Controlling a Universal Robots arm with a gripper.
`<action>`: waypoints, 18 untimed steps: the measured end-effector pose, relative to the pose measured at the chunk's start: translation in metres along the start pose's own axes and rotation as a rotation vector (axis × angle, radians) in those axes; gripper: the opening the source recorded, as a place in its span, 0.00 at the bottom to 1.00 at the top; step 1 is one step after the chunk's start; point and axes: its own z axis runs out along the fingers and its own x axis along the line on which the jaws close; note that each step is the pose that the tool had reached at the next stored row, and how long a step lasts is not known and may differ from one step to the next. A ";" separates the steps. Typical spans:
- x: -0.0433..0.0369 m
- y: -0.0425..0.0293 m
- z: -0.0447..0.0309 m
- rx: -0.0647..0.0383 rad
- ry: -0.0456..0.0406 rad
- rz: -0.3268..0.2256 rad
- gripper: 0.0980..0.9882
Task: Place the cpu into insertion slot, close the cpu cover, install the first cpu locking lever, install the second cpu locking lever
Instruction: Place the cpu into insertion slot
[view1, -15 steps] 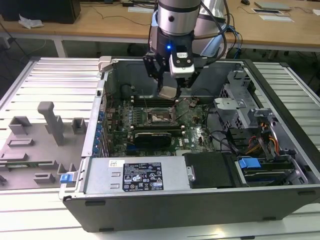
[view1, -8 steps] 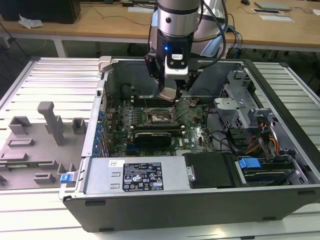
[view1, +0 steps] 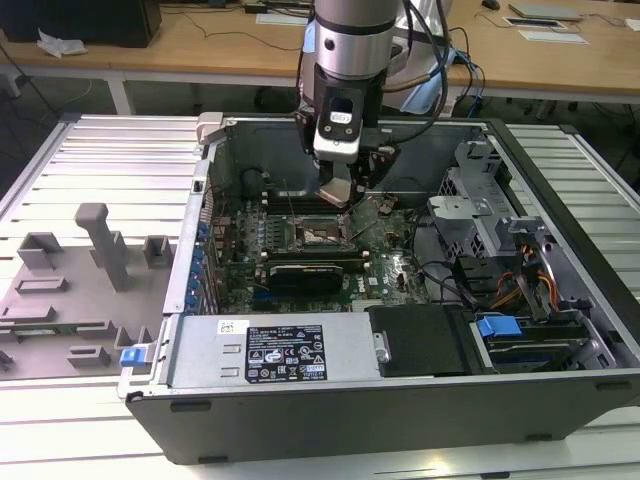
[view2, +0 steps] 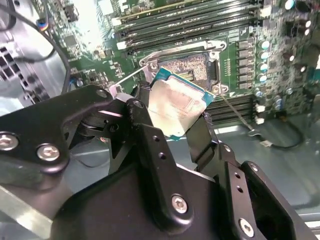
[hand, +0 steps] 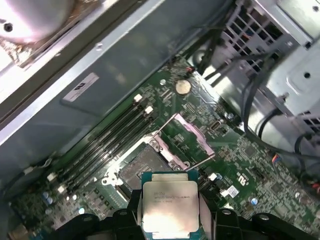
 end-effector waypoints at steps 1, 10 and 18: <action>0.0000 0.0000 0.0005 0.000 -0.0014 0.017 0.50; -0.0001 -0.0005 0.0067 -0.002 -0.0182 0.225 0.50; -0.0001 -0.0010 0.0121 -0.004 -0.0344 0.424 0.50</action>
